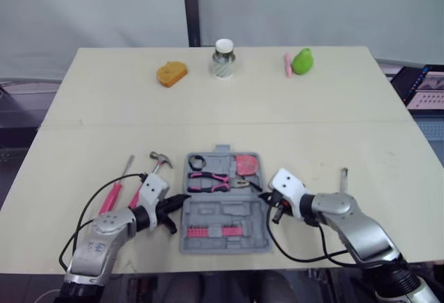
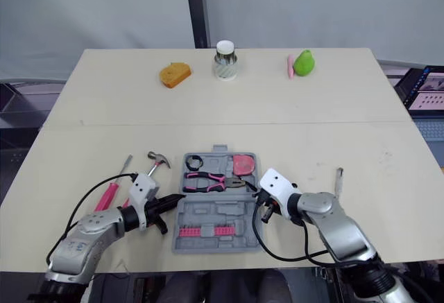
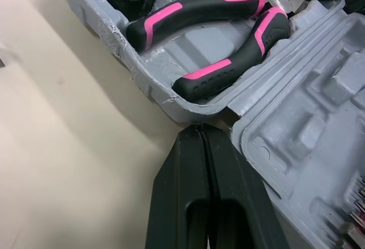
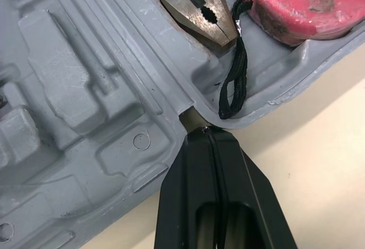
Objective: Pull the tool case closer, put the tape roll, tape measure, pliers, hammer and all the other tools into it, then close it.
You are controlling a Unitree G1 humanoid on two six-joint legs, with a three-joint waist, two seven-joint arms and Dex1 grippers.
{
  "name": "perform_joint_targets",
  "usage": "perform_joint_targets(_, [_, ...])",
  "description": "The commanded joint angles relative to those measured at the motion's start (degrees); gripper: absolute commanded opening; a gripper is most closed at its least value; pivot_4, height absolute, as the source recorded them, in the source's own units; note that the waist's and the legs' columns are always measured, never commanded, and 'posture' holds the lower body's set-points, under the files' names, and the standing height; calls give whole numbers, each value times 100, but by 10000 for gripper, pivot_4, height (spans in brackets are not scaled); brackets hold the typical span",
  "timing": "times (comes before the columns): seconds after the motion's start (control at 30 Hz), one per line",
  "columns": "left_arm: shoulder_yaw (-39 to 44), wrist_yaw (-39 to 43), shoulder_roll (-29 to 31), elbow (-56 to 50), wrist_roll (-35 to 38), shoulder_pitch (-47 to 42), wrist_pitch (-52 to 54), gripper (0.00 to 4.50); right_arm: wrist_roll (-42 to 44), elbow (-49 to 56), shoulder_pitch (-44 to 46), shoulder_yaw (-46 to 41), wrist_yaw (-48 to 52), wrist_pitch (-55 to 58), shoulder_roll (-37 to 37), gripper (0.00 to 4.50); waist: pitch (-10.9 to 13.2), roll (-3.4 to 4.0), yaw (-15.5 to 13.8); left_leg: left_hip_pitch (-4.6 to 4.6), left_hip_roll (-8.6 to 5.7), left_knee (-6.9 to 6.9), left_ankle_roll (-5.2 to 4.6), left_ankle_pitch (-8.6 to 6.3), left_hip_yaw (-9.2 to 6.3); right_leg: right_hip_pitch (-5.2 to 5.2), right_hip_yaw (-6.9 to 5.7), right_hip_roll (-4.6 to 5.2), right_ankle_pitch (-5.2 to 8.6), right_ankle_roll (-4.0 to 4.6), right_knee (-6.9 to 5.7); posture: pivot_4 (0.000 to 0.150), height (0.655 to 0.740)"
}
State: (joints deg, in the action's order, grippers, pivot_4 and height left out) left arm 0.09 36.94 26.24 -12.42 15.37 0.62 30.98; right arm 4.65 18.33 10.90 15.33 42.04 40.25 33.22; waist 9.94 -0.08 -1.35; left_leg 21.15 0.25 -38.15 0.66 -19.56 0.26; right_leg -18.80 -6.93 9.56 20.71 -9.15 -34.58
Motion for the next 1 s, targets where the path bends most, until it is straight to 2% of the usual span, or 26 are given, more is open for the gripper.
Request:
perform_joint_targets(0.03, [-122, 72, -52, -203, 69, -31, -178, 303, 107, 172, 3, 92, 67, -122, -76, 0, 0, 0, 1, 0, 0, 0, 0, 0, 0, 0, 0, 0, 0, 0, 0, 1500, 7400])
perform_joint_targets(1.0, [-16, 21, 67, 224, -24, -47, -336, 303, 99, 61, -72, -36, 94, -119, 83, 0, 0, 0, 2, -1, 0, 0, 0, 0, 1, 0, 0, 0, 0, 0, 0, 1500, 7400])
